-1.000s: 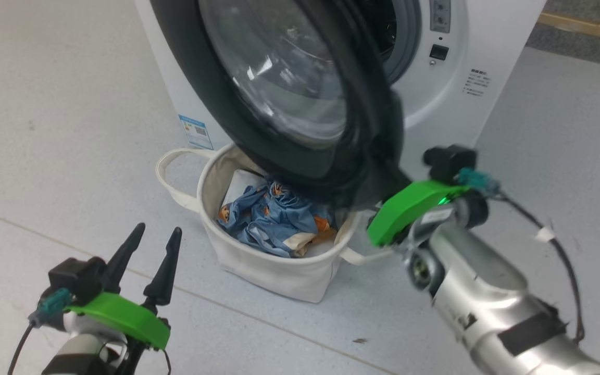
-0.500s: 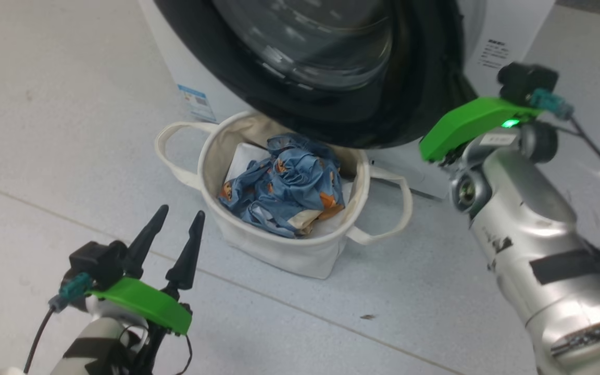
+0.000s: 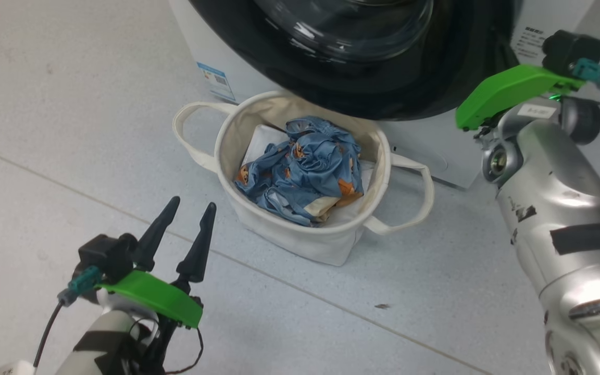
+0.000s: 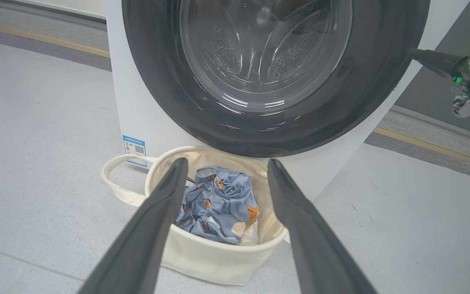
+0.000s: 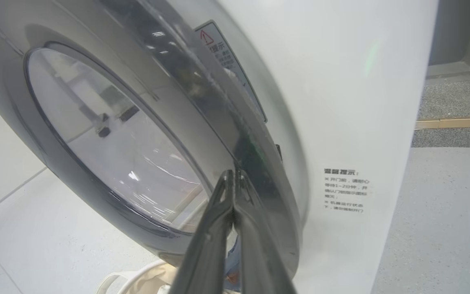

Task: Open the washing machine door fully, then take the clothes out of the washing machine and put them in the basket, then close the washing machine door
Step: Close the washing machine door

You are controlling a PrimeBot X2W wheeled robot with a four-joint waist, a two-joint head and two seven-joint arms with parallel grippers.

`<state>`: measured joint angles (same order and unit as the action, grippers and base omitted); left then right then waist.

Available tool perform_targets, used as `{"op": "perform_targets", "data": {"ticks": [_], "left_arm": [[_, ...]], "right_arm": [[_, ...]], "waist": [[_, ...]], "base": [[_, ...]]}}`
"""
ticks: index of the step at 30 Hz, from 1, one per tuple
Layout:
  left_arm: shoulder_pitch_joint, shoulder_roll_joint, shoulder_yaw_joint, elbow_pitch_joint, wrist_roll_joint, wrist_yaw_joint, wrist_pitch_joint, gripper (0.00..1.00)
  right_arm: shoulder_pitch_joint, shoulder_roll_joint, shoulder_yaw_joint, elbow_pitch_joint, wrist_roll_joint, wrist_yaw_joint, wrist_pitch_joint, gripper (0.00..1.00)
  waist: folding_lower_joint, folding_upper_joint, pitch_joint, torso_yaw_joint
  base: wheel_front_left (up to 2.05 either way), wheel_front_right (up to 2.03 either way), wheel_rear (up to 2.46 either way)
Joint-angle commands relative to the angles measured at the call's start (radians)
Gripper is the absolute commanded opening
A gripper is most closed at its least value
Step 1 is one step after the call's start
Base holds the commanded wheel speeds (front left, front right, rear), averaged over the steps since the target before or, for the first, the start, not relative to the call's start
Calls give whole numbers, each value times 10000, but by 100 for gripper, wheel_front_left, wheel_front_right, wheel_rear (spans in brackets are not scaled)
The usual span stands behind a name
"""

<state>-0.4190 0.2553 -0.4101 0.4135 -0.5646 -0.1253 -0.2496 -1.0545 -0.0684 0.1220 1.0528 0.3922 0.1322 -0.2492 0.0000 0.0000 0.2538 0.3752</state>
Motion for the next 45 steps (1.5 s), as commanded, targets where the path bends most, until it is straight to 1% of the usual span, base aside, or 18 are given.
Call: {"op": "perform_targets", "data": {"ticks": [1,8,14,15,16,17,22,26,30,33,35,38,40,42,45], "left_arm": [[-447,224,410,-338,81,-54,-122,100],[-504,175,458,-390,95,-54,-122,100],[-525,151,476,-379,69,-54,-122,100],[-528,157,491,-383,46,-54,-122,100],[-527,174,526,-378,32,-54,-122,100],[-521,199,568,-369,26,-54,-122,100],[-435,435,937,-366,120,-54,-122,100],[-208,719,1415,-318,114,-54,-122,100],[149,1248,1887,-374,255,-54,-122,100],[423,1689,2240,-498,392,-54,-122,100],[615,2078,2360,-733,689,-54,-122,100],[991,2458,2728,-997,879,-54,-122,100],[1288,2672,2873,-1166,898,-54,-122,100],[1549,2835,3012,-1342,762,-54,-122,100],[2026,3009,3123,-1507,258,-54,-122,100]], "right_arm": [[-581,181,-277,-238,-385,-15,-125,0],[-741,181,-1375,-446,-1308,-15,-125,0],[-770,181,-1709,-571,-1597,-15,-126,0],[-759,181,-1691,-527,-1627,-15,-126,52],[-751,181,-1613,-476,-1592,-15,-126,94],[-747,181,-1534,-416,-1508,-15,-126,100],[-540,181,-940,-494,-1303,-15,-126,100],[28,181,-406,-1137,-1156,-15,-126,100],[940,181,4,-2057,-1044,-15,-126,100],[1717,181,172,-2742,-1204,-15,-126,100],[2243,181,284,-3250,-1376,-15,-126,100],[3052,181,273,-3946,-1688,-15,-126,100],[3576,181,55,-4393,-2028,-15,-126,100],[4083,181,-205,-4869,-2219,-15,-126,100],[4828,181,-381,-5528,-2234,-15,-126,100]], "waist": [[0,0,111,57],[0,0,322,149],[0,0,405,132],[0,0,408,113],[0,0,397,81],[0,0,380,38],[0,0,152,-298],[0,0,-253,-747],[0,0,-737,-1433],[0,0,-1079,-1969],[0,0,-1291,-2327],[0,0,-1636,-2853],[0,0,-1856,-3202],[0,0,-2052,-3500],[0,0,-2295,-3943]], "base": [[0,0,0],[0,0,0],[0,0,0],[0,0,0],[0,0,0],[0,0,0],[0,0,0],[0,0,0],[0,0,0],[0,0,0],[0,0,0],[0,0,0],[0,0,0],[0,0,0],[0,0,0]]}}
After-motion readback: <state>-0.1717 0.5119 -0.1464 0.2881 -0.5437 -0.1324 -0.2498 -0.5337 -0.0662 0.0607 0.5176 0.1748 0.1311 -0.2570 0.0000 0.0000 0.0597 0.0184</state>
